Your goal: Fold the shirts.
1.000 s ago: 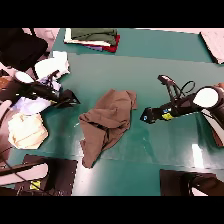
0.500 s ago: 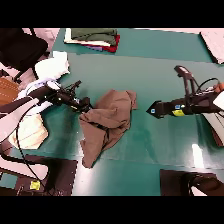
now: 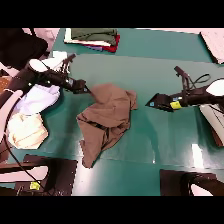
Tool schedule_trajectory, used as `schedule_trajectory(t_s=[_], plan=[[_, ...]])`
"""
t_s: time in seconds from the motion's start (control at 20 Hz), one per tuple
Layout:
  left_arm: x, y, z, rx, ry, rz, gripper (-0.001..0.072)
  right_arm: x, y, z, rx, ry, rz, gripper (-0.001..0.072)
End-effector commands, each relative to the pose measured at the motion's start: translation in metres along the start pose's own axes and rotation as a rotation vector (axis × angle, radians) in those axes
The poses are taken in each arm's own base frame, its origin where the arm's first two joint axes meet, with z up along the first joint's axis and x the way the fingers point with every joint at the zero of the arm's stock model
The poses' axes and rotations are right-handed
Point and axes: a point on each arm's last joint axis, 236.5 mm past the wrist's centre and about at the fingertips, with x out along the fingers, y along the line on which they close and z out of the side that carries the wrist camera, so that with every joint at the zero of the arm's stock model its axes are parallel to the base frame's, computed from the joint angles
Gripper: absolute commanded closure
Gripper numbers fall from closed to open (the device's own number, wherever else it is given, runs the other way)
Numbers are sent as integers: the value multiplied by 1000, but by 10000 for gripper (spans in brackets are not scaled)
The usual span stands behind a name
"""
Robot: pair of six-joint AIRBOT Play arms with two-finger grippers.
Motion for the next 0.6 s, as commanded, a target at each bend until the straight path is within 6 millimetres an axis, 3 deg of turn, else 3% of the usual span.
schedule_trajectory(t_s=[0.0,0.15,0.3,0.55], plan=[[-34,-13,24,101,-81,59,681,40,6,27,81,-23,163,5],[-35,-8,22,113,-72,83,681,86,6,19,113,45,206,5],[-39,-2,22,136,-63,121,681,120,-16,15,166,72,162,7],[-52,-9,36,179,-94,136,681,138,-42,33,216,-2,107,36]])
